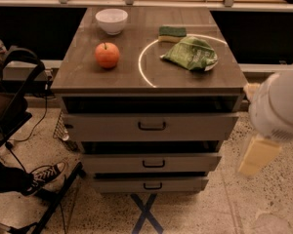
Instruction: Open bottom drawer
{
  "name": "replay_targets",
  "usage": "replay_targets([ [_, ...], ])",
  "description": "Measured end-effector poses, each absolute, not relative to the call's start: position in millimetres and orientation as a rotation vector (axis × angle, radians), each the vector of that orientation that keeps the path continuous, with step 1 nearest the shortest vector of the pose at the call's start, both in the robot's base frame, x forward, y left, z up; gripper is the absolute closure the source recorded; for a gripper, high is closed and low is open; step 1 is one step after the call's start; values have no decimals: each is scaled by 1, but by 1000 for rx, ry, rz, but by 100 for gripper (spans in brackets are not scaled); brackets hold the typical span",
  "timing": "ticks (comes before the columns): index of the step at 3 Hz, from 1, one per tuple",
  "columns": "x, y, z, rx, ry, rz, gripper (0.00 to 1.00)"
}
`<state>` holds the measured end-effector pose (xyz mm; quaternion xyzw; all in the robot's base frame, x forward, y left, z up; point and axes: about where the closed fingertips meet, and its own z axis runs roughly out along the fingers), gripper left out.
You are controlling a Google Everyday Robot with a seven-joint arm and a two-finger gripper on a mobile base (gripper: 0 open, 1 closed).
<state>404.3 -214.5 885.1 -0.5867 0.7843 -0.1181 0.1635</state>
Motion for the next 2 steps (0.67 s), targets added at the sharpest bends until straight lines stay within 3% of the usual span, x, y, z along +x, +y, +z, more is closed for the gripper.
replay_targets([
  [2,377,-232,713,-1750,2307,-239,0],
])
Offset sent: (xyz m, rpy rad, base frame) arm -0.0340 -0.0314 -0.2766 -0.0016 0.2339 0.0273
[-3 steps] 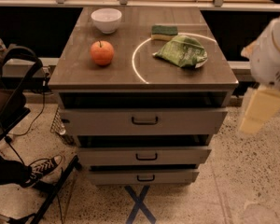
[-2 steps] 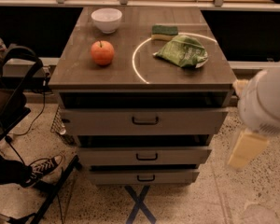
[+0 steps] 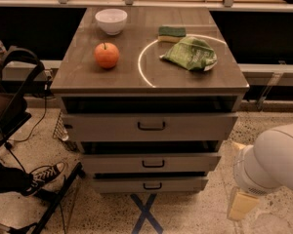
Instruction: Open bottom drawer
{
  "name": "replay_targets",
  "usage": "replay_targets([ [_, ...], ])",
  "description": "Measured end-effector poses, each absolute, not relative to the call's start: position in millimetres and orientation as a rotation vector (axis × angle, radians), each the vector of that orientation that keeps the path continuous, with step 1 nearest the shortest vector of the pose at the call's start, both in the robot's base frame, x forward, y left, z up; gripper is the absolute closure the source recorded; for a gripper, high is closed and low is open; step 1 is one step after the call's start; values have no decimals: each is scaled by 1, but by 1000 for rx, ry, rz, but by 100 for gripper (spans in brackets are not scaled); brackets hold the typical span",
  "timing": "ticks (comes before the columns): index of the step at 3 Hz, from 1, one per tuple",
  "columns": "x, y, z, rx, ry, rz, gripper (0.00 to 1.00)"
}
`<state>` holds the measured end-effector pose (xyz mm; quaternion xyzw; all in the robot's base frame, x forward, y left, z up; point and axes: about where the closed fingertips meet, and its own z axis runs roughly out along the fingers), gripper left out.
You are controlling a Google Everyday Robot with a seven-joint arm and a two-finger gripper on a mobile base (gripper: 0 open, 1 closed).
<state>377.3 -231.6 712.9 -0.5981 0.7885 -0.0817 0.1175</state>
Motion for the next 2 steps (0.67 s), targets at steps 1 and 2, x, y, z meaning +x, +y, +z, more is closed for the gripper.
replay_targets([
  [1,378,-231,716,-1748,2305,-243,0],
  [2,379,-222,692,-1751,2296,-234,0],
])
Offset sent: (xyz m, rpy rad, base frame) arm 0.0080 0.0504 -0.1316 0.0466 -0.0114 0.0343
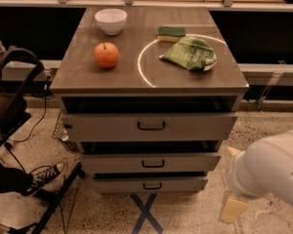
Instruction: Open bottom drawer
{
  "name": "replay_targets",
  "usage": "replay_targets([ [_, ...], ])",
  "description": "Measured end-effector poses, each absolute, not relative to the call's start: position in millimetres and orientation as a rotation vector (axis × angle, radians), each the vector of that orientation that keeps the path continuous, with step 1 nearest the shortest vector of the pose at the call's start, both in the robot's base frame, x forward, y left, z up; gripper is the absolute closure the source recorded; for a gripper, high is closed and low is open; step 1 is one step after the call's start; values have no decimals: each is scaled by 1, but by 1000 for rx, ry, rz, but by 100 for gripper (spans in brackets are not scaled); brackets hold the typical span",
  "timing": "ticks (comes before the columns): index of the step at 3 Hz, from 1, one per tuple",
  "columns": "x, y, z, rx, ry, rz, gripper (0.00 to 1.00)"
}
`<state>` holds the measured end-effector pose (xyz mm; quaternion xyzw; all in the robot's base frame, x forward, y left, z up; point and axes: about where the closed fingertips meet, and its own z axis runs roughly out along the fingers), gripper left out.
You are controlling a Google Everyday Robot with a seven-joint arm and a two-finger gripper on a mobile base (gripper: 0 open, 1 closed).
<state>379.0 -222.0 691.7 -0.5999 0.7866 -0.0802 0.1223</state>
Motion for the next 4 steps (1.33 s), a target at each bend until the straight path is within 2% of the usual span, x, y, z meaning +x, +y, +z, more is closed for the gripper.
replay_targets([
  [2,368,-163,518,-1887,2224,-56,0],
  [3,403,-140,433,-1880,2229,-42,0],
  [4,403,-140,433,-1879,2232,-38,0],
])
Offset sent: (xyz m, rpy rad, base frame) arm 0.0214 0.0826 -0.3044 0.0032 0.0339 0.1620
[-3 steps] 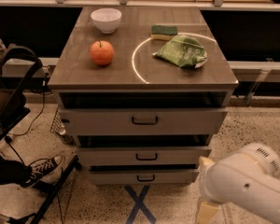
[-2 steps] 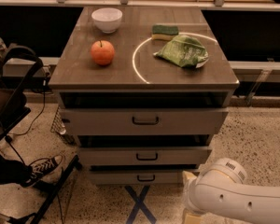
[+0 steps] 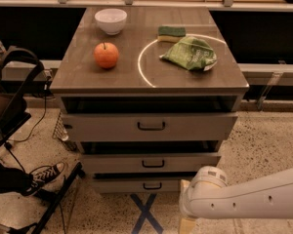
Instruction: Open bottom drawer
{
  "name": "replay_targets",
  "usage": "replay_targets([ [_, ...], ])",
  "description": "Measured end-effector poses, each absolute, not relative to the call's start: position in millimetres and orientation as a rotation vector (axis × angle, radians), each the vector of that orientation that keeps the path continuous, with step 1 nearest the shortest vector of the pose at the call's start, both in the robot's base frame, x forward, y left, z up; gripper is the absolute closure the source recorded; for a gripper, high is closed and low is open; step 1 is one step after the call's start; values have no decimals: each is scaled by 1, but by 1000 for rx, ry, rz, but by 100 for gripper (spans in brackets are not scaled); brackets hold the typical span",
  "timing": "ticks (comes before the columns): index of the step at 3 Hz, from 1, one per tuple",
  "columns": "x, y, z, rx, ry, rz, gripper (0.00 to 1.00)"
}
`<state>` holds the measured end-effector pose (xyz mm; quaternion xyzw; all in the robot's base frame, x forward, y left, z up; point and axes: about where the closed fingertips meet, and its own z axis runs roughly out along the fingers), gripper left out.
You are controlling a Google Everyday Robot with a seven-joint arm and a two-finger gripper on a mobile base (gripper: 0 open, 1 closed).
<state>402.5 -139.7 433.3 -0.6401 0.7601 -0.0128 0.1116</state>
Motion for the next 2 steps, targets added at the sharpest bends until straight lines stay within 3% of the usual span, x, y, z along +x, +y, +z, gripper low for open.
replay_targets([
  [2,423,-127,381,-1916,2162,-21,0],
])
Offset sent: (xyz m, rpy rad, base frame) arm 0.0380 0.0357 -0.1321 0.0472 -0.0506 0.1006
